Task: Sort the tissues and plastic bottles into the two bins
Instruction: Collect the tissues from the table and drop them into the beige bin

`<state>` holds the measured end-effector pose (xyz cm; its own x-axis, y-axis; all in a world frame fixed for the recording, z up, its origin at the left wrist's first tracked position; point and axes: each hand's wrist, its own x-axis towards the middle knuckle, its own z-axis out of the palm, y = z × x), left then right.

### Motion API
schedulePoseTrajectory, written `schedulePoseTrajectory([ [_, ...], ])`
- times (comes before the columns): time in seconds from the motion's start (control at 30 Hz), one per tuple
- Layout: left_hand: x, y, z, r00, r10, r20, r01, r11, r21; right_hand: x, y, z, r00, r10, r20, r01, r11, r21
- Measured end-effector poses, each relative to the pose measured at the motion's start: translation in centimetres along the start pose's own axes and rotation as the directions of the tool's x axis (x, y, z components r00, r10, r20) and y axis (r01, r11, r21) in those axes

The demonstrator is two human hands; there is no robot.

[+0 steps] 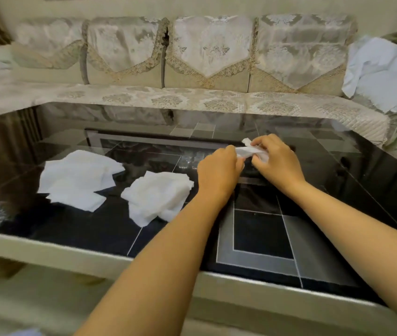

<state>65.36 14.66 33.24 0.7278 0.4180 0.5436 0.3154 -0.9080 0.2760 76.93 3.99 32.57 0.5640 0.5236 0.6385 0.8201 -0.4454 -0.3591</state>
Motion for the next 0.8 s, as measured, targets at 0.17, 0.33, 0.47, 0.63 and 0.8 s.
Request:
schedulePoseTrajectory([
  [0.17, -5.6, -4.6, -6.9, 0.999, -0.017, -0.031, 0.017, 1.0, -0.008, -4.1, -5.5, -1.6, 1.0, -0.006, 0.019, 0.004, 0.995, 0.098],
  [0.33, -11.9, -9.8, -13.7, 0.993, 0.054, -0.107, -0.054, 0.999, 0.004, -7.9, -12.7, -2.0, 0.989, -0.126, 0.074, 0.106, 0.967, 0.23],
  [0.47, -17.9, -13.5, -18.2, 0.986, -0.064, -0.153, 0.065, 0.998, 0.004, -10.9, -19.5, -1.1, 0.966, -0.242, 0.095, 0.193, 0.913, 0.358],
  [0.63, -25.6, -20.1, -21.6, 0.961, -0.243, 0.134, 0.241, 0.97, 0.029, -15.2, -27.3, 0.4, 0.915, -0.358, 0.186, 0.214, 0.822, 0.527],
  [0.8, -32.2, -25.2, -23.5, 0.775, -0.438, 0.456, 0.402, 0.898, 0.18, -21.1, -32.7, 3.9, 0.782, -0.446, 0.435, 0.097, 0.777, 0.623],
])
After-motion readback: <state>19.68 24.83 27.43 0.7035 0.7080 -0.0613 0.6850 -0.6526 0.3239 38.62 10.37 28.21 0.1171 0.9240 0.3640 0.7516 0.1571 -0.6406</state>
